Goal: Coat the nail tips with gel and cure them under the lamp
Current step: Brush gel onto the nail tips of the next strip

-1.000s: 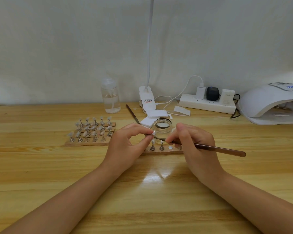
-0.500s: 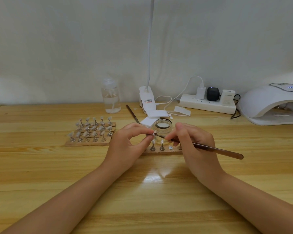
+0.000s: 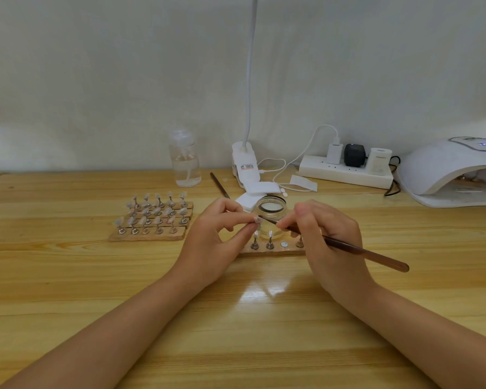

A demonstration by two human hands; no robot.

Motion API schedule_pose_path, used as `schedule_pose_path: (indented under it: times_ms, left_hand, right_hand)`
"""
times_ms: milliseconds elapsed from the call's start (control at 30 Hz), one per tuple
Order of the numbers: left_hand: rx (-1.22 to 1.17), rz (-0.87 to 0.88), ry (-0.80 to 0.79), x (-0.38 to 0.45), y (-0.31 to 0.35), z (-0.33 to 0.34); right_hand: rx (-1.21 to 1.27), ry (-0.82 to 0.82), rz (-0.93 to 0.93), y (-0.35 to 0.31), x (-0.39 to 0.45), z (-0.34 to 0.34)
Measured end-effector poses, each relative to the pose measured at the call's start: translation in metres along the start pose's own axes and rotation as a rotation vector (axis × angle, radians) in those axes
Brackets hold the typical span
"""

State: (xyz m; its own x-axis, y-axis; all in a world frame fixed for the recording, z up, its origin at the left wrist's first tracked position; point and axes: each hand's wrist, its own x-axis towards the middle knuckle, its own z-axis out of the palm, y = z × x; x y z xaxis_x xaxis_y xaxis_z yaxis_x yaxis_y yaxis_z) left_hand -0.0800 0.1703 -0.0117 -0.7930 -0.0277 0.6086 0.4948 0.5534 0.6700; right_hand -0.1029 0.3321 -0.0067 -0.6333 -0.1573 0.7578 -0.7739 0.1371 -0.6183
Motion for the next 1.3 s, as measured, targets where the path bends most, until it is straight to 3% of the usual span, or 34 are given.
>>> schedule_pose_path:
  times_ms: [367, 1000, 1300]
  left_hand:
    - [0.026, 0.095, 0.005, 0.001, -0.006, 0.001]
    - [0.048, 0.093, -0.022, 0.001, -0.006, 0.001]
    - [0.015, 0.133, -0.008, 0.000, -0.005, 0.001]
  right_hand:
    - [0.018, -0.021, 0.000, -0.001, 0.000, -0.001]
    - [0.013, -0.044, -0.026, -0.001, 0.002, 0.000]
    - [0.173, 0.059, 0.173, -0.004, 0.003, -0.007]
